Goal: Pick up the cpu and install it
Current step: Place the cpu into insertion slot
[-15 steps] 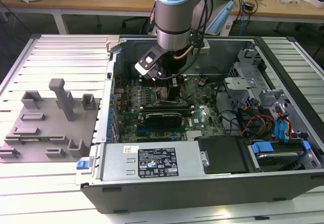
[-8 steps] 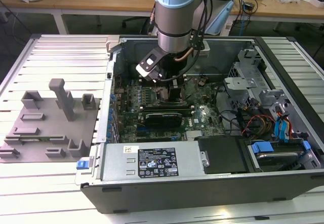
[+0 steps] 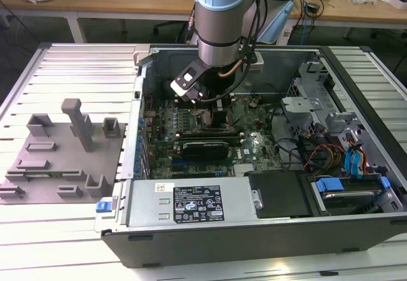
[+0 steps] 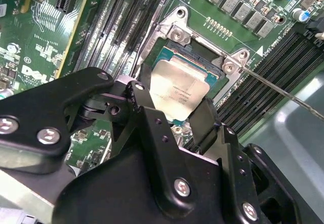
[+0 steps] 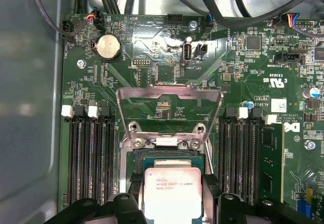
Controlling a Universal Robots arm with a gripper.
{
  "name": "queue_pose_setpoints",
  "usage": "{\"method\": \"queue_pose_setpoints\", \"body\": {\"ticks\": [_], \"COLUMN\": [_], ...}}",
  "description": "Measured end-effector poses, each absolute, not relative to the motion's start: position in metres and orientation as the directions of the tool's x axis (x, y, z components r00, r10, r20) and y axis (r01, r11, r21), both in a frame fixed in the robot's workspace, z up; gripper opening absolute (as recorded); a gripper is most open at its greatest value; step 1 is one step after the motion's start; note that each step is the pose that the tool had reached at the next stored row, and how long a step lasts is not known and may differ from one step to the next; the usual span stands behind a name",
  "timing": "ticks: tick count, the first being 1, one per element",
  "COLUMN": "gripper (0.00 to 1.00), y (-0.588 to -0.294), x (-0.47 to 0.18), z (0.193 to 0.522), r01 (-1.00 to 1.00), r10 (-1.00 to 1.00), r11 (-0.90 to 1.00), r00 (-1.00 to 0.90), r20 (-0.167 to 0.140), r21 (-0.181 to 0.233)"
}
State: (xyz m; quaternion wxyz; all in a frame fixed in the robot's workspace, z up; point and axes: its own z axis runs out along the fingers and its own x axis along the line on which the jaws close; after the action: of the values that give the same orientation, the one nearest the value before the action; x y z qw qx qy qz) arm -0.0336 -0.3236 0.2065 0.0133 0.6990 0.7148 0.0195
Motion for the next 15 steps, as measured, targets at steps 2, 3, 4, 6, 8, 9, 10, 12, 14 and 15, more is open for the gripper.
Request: {"method": "queue_pose_setpoints", "body": {"ticks": [2,3,4,6,8,9,10,12,14,15], "gripper": [0.55,0.55,0.55,0.55,0.55,0.55,0.55,0.55,0.55,0.55], "y": [-0.3236,-0.3235,-0.3235,-0.3235,-0.3232,-0.3227,-0.3217,-0.3203,-0.3194,-0.3186], "x": [-0.0336,-0.0335,-0.0335,-0.0336,-0.0336,-0.0336,-0.0336,-0.0336,-0.0336,-0.0336], "z": [0.2064,0.2060,0.2056,0.2048,0.2042,0.2039,0.2036,0.2031,0.2025,0.2016], "r01": [0.999,0.999,0.999,0.999,0.999,0.999,0.999,0.999,0.999,0.999], "r10": [1.000,1.000,1.000,1.000,1.000,1.000,1.000,1.000,1.000,1.000], "r11": [0.022,0.022,0.022,0.022,0.022,0.022,0.022,0.022,0.022,0.022], "r00": [-0.022,-0.022,-0.022,-0.022,-0.022,-0.022,-0.022,-0.022,-0.022,-0.022], "r20": [0.008,0.008,0.007,0.006,0.006,0.006,0.006,0.006,0.006,0.002], "r21": [0.046,0.047,0.047,0.046,0.046,0.047,0.046,0.046,0.046,0.046]}}
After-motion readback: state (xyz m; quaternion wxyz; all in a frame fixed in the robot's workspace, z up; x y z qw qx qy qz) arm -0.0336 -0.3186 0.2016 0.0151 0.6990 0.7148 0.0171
